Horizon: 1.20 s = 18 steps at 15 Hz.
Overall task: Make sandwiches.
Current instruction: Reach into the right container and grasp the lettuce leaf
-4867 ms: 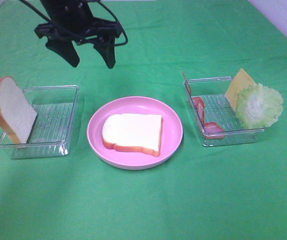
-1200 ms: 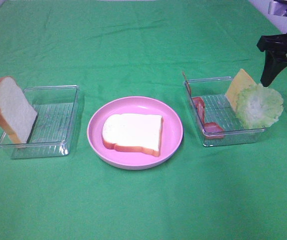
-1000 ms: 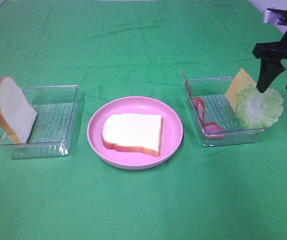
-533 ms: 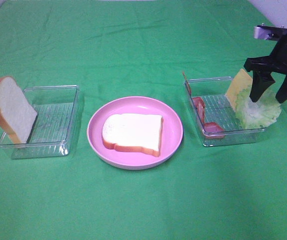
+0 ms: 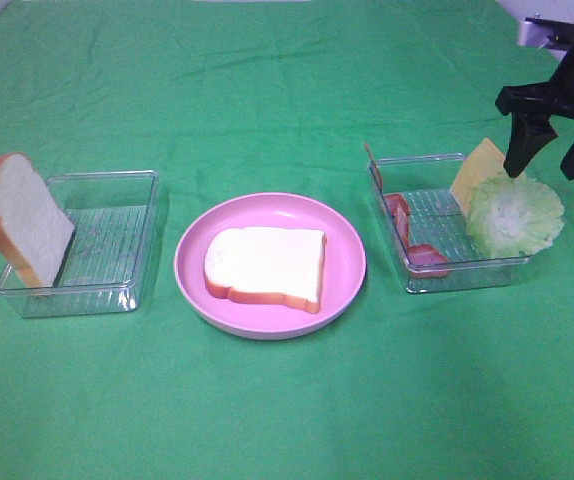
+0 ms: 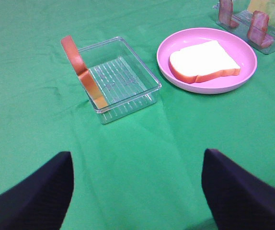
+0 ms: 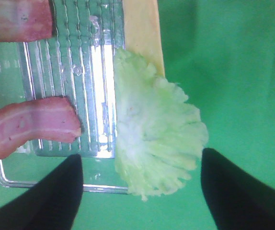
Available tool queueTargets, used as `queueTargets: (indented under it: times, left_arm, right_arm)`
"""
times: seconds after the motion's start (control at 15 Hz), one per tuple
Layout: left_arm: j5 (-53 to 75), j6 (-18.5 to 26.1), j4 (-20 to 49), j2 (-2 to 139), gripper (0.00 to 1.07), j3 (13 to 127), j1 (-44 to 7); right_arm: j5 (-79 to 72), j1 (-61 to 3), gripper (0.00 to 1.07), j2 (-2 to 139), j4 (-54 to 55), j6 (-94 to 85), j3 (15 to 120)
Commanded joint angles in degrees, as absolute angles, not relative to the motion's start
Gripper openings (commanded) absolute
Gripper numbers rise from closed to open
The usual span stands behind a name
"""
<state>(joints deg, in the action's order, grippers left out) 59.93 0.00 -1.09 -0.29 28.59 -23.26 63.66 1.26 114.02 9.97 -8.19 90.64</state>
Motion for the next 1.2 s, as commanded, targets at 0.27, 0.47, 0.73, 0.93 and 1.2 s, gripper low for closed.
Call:
queueTargets:
  times: [0.27, 0.47, 0.73, 0.93, 1.2]
  left_arm:
    - [59.82, 0.00, -1.26, -1.60, 0.71, 28.53, -23.55]
    - [59.82, 0.00, -1.26, -1.60, 0.71, 28.53, -23.55]
    - [59.82, 0.00, -1.20, -1.49, 0.71, 28.53, -23.55]
    - [59.82, 0.00, -1.20, -1.49, 0.71, 28.53, -23.55]
    - [59.82, 0.00, -1.20, -1.49, 0.71, 28.53, -23.55]
  right_arm:
    - [67.61, 1.55, 0.87, 114.71, 5.79, -9.63, 90.93]
    - [67.09, 3.32, 0.87, 116.94, 8.08, -11.80, 90.93]
    - [66.63, 8.31, 0.87, 116.94, 19.82, -19.94, 90.93]
    - [66.63, 8.08, 0.87, 117.69, 20.11, -20.57, 90.93]
    - [66.63, 8.08, 0.87, 120.21, 20.74, -20.97, 90.93]
